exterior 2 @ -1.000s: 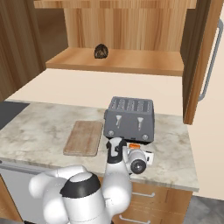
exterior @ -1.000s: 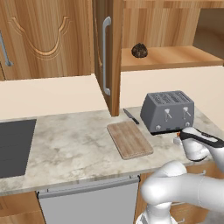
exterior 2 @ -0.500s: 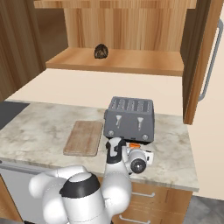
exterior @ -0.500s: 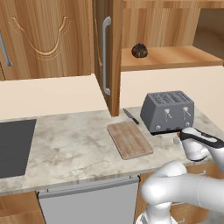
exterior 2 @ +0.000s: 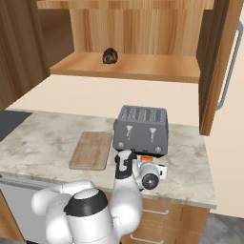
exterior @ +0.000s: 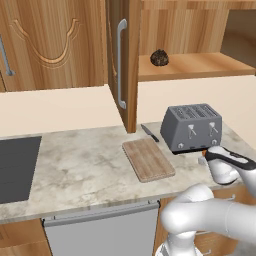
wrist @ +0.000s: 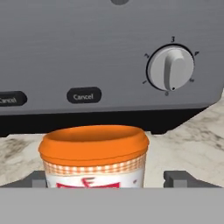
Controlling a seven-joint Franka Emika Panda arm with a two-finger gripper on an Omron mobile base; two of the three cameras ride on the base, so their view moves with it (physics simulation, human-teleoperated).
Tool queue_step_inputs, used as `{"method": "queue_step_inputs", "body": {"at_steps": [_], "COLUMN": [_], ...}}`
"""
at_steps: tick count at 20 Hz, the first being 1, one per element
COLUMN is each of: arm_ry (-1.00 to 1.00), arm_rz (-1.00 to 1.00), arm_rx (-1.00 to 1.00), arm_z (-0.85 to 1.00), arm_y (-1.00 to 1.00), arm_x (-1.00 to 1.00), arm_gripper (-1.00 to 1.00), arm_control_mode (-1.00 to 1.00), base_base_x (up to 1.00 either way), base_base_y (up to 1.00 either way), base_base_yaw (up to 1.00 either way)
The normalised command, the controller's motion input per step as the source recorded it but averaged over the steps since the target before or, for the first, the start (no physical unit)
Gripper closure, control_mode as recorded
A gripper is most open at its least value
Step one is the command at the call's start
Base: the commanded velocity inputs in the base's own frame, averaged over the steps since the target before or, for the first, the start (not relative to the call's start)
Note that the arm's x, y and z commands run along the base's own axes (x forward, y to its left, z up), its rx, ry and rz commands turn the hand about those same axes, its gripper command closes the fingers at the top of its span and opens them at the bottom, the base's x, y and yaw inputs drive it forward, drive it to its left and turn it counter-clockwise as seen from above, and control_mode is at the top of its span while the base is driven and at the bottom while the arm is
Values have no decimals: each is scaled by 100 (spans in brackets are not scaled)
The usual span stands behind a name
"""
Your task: Pick the bread, place it on the cutting board, pick the jam, place it on the counter, and close the cabinet.
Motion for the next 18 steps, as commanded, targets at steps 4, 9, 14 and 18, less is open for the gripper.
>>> {"method": "queue_step_inputs", "body": {"at_steps": [4, 9, 14, 18], "arm_ry": [0, 0, 0, 1], "arm_rz": [0, 0, 0, 0], "arm_rx": [0, 0, 0, 0], "arm_z": [0, 0, 0, 3], "arm_y": [0, 0, 0, -3], "arm_x": [-11, -18, -18, -13], "arm_gripper": [-100, -100, -100, -100], "arm_control_mode": [-100, -100, -100, -100], "base_base_x": [0, 0, 0, 0], "base_base_y": [0, 0, 0, 0], "base_base_yaw": [0, 0, 0, 0]}}
